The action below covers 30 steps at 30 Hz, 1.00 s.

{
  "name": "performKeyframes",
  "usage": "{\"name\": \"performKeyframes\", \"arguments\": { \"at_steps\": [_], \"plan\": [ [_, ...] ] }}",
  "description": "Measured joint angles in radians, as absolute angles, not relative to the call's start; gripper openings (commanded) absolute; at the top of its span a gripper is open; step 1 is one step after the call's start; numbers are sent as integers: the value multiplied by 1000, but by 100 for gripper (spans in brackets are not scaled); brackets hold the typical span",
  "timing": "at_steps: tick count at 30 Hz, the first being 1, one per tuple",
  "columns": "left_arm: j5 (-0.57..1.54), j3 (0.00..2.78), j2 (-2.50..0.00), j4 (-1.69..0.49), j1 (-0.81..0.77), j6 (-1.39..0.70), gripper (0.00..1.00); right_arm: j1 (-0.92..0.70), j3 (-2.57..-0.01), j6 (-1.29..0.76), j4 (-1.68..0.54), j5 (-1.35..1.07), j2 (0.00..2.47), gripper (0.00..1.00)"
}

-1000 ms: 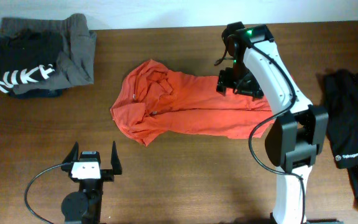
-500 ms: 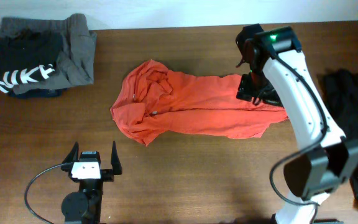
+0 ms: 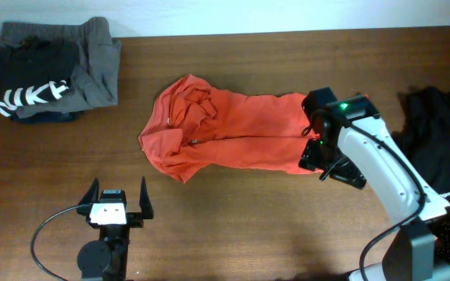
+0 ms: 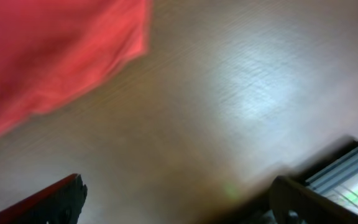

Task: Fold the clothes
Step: 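Release and regrasp the red shirt's right end with the right gripper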

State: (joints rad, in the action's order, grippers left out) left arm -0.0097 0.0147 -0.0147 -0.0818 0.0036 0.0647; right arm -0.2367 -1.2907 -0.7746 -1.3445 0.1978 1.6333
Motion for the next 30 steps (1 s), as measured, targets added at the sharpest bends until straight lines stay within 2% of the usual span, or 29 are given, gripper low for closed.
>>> {"name": "performKeyframes", "arguments": {
  "at_steps": [6,8,11,13,17,23,30],
  "plan": [
    [-10,15,-15,-82,4,65,99,-229,-1204,-717,-1072,124,1632,99],
    [-10,15,-15,-82,4,65,99,-215,-1188,-706,-1047,115,1632,100],
    [-10,15,-15,-82,4,65,99,-150,-1155,-696,-1030,104,1633,87],
    [-10,15,-15,-82,4,65,99,-79,-1114,-685,-999,91,1633,83],
    [-10,15,-15,-82,4,65,99,23,-1024,-586,-852,-20,1633,78],
    [-10,15,-15,-82,4,65,99,26,-995,-521,-768,-107,1633,69],
    [-10,15,-15,-82,4,65,99,26,-995,-516,-720,-112,1731,69]
  ]
}}
